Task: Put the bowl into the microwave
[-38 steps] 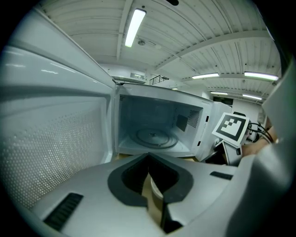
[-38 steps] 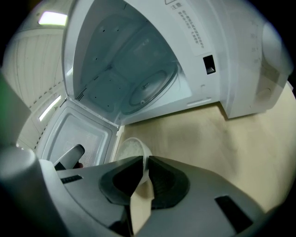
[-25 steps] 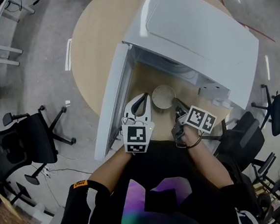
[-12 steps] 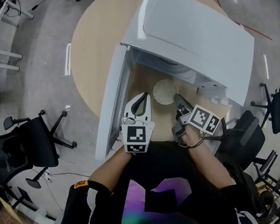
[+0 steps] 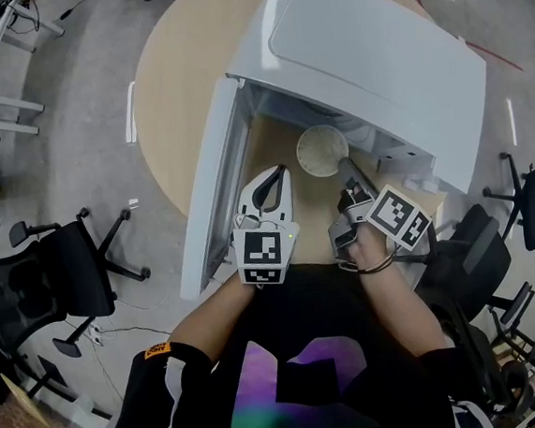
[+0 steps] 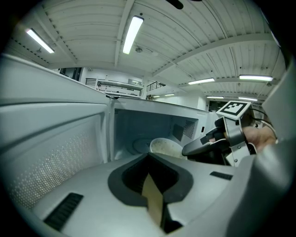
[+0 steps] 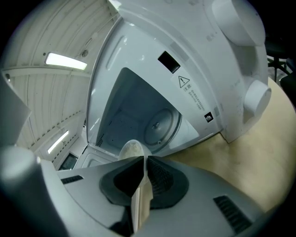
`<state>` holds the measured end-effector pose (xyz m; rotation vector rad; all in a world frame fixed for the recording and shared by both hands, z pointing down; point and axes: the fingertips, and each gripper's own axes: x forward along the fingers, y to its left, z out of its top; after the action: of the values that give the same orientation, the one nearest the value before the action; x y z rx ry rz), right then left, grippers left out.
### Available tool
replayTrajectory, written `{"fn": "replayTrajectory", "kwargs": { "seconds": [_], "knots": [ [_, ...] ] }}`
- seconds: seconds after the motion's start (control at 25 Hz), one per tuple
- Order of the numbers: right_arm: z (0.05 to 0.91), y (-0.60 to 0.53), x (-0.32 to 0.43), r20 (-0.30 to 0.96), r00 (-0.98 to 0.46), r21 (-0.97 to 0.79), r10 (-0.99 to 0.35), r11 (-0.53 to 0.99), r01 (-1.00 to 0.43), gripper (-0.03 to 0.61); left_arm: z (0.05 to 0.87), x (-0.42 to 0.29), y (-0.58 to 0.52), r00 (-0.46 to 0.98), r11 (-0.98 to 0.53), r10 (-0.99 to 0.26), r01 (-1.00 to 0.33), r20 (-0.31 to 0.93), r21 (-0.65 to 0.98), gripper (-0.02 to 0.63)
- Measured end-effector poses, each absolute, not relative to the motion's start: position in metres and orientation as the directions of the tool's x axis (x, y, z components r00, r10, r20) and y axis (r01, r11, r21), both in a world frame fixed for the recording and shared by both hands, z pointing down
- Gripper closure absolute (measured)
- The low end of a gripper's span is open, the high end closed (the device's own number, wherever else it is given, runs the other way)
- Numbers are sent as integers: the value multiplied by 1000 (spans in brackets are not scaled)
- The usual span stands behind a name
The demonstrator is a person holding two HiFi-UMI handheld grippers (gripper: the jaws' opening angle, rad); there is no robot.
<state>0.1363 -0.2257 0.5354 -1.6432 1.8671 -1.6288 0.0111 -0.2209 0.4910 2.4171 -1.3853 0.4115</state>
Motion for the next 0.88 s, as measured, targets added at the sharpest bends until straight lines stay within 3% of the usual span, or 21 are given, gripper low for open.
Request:
{"fn": "replayTrajectory", "kwargs": {
  "seconds": [0.88],
  "knots": [
    [523,-286,162,413,-250,-789,-876,-206,-579,540,472,34,-259,462,-456,-808,-883,366,108,569]
  ]
}}
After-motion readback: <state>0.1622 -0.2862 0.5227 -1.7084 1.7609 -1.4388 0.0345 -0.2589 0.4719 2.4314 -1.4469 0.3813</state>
